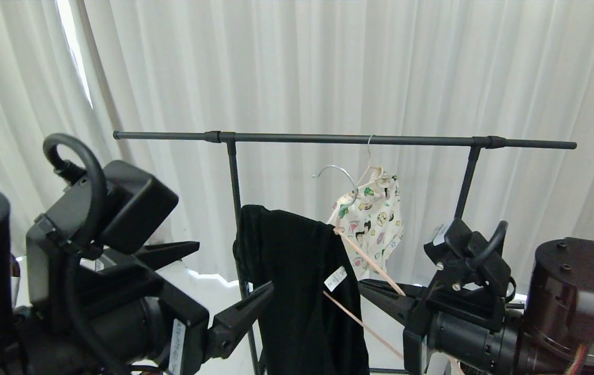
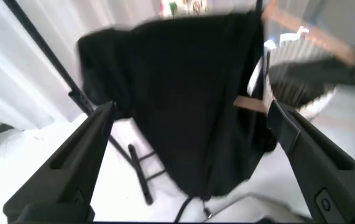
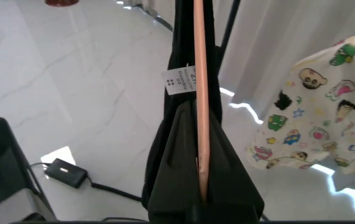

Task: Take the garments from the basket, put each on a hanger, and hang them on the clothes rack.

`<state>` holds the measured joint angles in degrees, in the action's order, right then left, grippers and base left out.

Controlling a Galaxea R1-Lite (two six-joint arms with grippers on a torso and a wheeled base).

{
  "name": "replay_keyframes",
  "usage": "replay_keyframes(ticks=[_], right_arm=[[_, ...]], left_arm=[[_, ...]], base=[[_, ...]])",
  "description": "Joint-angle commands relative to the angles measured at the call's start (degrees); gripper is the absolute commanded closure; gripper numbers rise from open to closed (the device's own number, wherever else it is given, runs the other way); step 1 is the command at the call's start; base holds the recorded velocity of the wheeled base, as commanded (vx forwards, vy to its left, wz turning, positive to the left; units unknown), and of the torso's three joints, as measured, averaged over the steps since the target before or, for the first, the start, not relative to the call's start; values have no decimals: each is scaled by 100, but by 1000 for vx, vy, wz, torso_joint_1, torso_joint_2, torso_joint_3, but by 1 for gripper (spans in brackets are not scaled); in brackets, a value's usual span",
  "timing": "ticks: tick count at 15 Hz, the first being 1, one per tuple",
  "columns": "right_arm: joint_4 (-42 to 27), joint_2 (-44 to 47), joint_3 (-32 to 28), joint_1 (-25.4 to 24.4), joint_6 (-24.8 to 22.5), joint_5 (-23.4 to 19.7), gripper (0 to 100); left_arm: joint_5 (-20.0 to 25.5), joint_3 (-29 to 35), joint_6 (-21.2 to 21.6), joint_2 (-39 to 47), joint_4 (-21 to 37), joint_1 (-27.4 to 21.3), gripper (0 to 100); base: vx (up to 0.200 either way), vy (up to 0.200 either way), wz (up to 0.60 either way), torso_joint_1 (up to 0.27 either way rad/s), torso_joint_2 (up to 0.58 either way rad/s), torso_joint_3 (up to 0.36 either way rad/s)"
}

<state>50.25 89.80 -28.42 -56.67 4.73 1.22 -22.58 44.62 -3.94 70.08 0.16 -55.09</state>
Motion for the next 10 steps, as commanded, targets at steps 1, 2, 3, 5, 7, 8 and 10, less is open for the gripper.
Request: replay_keyframes(ticks=[1, 2, 3, 5, 7, 8, 10], right_arm=[[81, -226, 319, 95, -60, -78, 100], [81, -278, 381, 95, -104, -113, 100], [81, -419, 565, 95, -244, -245, 100], [81, -709, 908, 95, -596, -632, 100], [81, -902, 1216, 95, -895, -913, 100], [81, -982, 1383, 95, -1062, -1045, 100], [81, -1078, 1620, 60, -1185, -1124, 100]], left_arm=[[491, -674, 315, -610, -200, 376, 0], [658, -814, 464, -689, -262, 517, 0], [1018, -1087, 912, -847, -447, 798, 0], [1766, -1412, 1545, -944, -877, 1281, 0], [2460, -1535, 1765, -926, -1264, 1440, 0], [2750, -1588, 1888, -909, -1361, 1440, 0], [3295, -1834, 2398, -970, -1369, 1299, 0]], base=[[0, 0, 0, 0, 0, 0], [0, 0, 0, 0, 0, 0], [0, 0, 0, 0, 0, 0], [0, 0, 0, 0, 0, 0], [0, 0, 0, 0, 0, 0], [0, 0, 0, 0, 0, 0], [0, 0, 0, 0, 0, 0]])
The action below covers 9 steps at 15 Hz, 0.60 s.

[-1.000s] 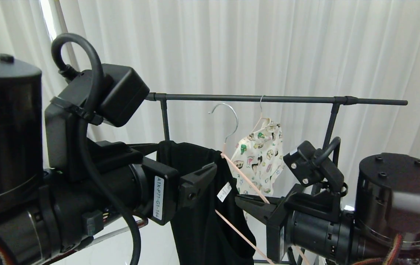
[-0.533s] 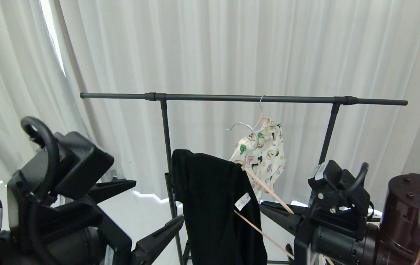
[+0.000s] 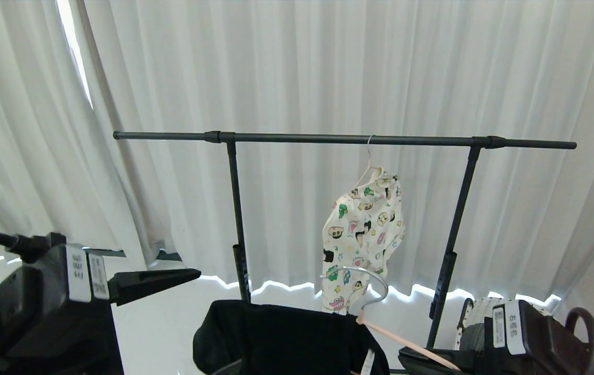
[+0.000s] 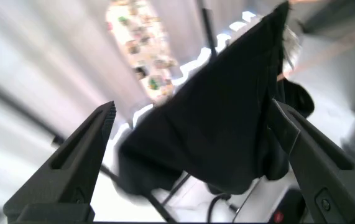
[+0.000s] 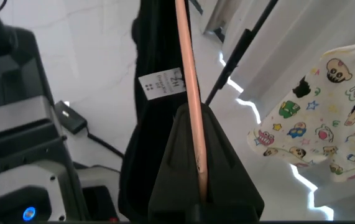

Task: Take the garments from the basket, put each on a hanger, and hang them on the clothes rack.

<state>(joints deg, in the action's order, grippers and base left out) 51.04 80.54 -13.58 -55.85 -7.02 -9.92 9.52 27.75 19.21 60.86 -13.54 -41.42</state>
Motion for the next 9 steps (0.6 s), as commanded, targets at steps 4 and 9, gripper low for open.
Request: replay_keyframes(ticks=[4, 9], right_arm=[[2, -320, 312, -76, -458, -388, 100], [2, -311, 286, -401, -546, -370, 100]], left_arm=[[894, -384, 847, 190, 1, -410, 0], [902, 20, 803, 1157, -8, -859, 0]], base=[[0, 0, 0, 0, 0, 0], [0, 0, 0, 0, 0, 0]])
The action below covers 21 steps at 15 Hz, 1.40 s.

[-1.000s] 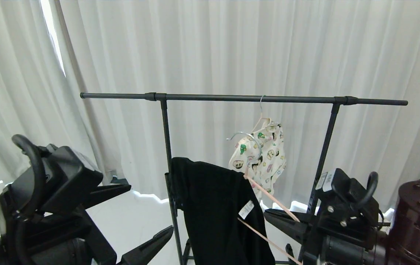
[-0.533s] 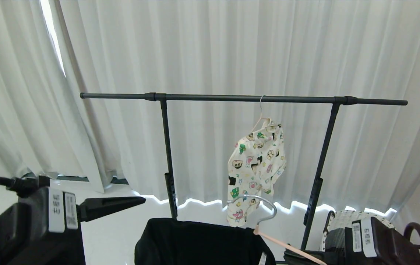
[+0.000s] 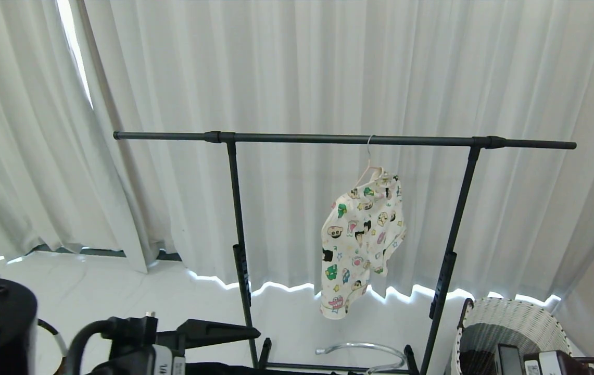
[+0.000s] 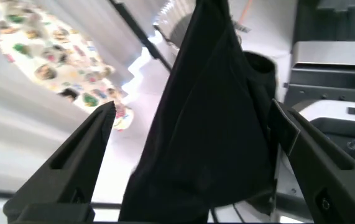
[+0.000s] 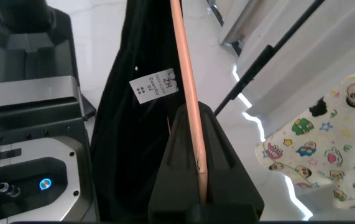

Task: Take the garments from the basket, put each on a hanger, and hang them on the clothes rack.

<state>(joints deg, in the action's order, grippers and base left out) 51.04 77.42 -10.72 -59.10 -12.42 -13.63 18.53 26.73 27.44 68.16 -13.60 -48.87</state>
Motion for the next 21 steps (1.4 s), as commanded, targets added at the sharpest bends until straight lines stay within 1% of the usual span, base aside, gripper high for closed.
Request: replay_keyframes(ticks=[1, 8, 9, 14, 21], right_arm=[[2, 1, -1, -137, -32, 9, 100], [2, -25, -62, -462, -146, 27, 100], [2, -25, -71, -515, -146, 36, 100], [2, -25, -176, -559, -146, 115, 100], [2, -69, -133, -559, -173, 124, 100]], left_arm=[[10, 139, -19, 514, -2, -114, 0], [28, 148, -19, 840, -2, -114, 0], [19, 148, -19, 848, -2, -114, 100], [19, 130, -19, 831, -2, -114, 100], [10, 122, -28, 822, -2, -96, 100]], base=[[0, 0, 0, 0, 0, 0], [0, 0, 0, 0, 0, 0], [0, 0, 0, 0, 0, 0], [0, 0, 0, 0, 0, 0], [0, 0, 0, 0, 0, 0]])
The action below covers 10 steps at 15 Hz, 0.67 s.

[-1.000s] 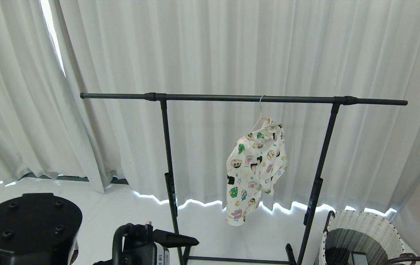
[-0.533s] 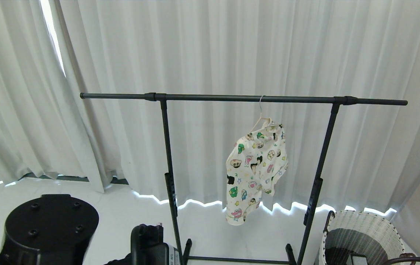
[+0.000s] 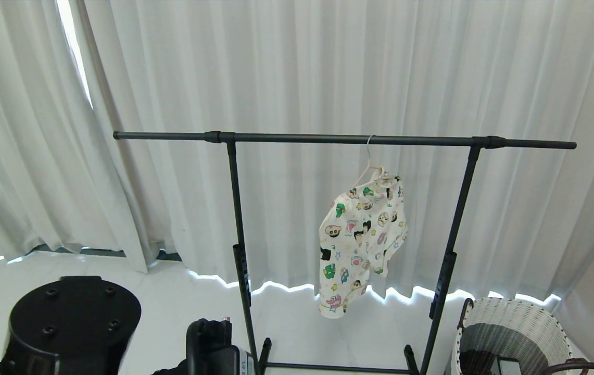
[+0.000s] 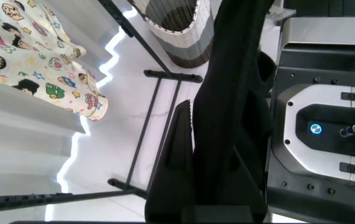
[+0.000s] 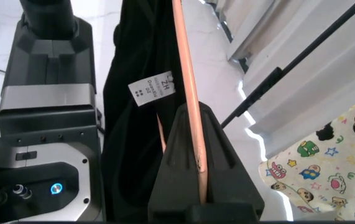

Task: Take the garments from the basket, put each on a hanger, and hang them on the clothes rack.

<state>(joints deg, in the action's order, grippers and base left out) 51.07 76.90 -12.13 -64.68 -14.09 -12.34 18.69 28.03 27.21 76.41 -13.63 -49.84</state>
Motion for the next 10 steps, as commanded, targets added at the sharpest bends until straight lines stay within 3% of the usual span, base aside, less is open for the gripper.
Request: replay_keyframes(ticks=[1, 2, 6, 10], right_arm=[[0, -26, 18, 0, -6, 38, 100], [0, -26, 18, 0, -6, 153, 0], [0, -70, 79, 52, 12, 469, 0], [0, -131, 440, 334, 47, 618, 0]], left_arm=[[-6, -8, -5, -3, 1, 0, 100], [-6, -8, -5, -3, 1, 0, 100], [-58, -140, -5, -21, 1, 106, 100], [-498, -465, -5, -285, -8, 1081, 100]], base=[[0, 0, 0, 0, 0, 0], [0, 0, 0, 0, 0, 0], [0, 0, 0, 0, 0, 0], [0, 0, 0, 0, 0, 0]])
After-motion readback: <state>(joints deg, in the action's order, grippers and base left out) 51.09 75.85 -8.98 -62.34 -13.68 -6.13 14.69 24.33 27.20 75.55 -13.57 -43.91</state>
